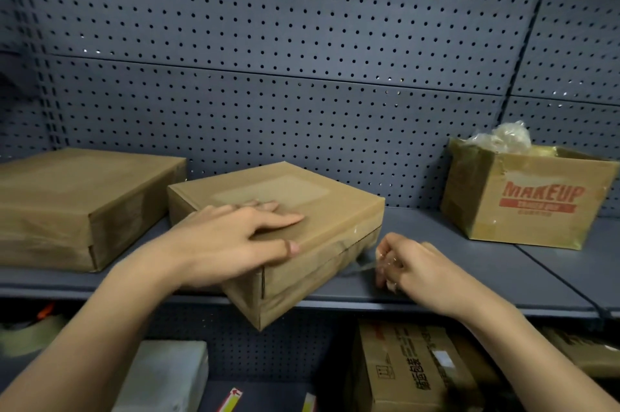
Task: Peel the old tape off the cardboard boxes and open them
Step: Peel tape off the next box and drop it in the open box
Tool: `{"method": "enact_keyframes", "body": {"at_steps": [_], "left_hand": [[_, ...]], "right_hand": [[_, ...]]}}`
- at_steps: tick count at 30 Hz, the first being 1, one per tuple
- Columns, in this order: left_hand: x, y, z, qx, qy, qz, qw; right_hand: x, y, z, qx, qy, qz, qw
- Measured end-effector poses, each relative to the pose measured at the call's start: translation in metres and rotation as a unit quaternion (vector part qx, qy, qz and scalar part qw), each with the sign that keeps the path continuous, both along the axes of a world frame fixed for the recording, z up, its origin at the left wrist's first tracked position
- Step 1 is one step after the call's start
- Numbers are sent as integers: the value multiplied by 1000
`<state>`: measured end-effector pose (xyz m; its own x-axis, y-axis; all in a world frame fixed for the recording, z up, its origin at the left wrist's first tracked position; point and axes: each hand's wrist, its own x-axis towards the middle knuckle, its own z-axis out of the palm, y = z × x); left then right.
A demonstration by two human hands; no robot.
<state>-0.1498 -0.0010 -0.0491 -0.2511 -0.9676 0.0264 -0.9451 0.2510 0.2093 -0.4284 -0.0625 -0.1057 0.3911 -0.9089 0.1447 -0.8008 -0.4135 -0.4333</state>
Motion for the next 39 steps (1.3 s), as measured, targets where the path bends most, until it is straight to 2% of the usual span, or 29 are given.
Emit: {"method": "enact_keyframes", "body": {"at_steps": [4,8,13,16,21,27,31,35,39], "left_hand": [[13,-4,-5,9,40,-52,998],[14,-7,-13,3,59,-60,996],[-8,-5,-19,-20,22,-19,999],[-20,-5,-23,-49,22,10,999],[-32,-5,-29,-81,22,36,996],[-51,-9,-33,-143,-21,87,986],[-61,-13,-34,-174,-46,110,977],[-69,-14,-32,-183,-53,121,974],[-70,-11,-25,-161,-72,109,978]], "right_hand": [[7,8,1,16,-16,25,999],[20,19,4,-43,-139,-10,989],[30,27,-2,-93,-157,-6,983],[32,24,-8,-159,-219,12,963],[31,26,-13,-101,-336,21,936],[34,26,-17,-43,-486,32,872],[32,30,-12,54,-623,33,780],[25,30,-8,64,-620,1,782],[23,26,-5,70,-556,0,828]]}}
